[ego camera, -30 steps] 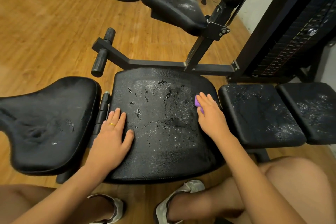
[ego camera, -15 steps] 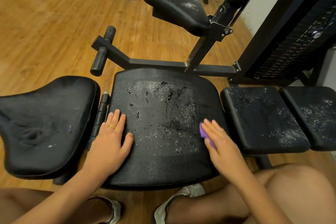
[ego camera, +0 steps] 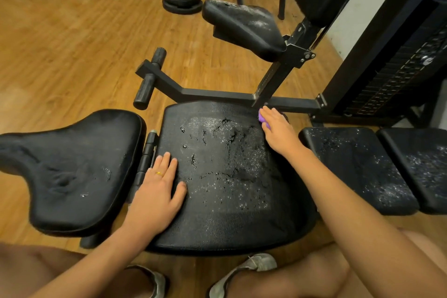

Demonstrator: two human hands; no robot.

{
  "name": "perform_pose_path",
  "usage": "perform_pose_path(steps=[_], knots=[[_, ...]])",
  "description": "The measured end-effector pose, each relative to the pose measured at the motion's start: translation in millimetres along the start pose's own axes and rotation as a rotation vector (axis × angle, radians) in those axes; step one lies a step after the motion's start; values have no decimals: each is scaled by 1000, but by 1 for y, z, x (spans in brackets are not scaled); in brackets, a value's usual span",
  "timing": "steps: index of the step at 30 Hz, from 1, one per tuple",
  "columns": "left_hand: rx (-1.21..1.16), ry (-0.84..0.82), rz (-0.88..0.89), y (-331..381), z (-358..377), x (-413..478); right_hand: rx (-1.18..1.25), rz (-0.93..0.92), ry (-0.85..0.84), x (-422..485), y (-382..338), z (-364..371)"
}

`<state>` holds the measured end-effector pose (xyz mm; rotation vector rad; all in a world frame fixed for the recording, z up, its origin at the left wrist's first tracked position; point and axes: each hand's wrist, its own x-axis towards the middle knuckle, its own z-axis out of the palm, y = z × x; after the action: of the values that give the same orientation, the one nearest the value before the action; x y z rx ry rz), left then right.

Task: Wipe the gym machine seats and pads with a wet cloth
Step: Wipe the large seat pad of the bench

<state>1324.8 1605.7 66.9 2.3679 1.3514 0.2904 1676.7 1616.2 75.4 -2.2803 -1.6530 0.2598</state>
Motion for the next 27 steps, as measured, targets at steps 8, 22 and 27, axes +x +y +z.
perform_pose_path(steps=[8,22,27], knots=[[36,-5,17,0,1,1,90,-112,-56,-151,-16,5],[38,-31,-8,10,-7,-4,46,57,-23,-31,-9,8],[27,-40,-13,10,-7,-5,60,45,-22,-48,-12,6]])
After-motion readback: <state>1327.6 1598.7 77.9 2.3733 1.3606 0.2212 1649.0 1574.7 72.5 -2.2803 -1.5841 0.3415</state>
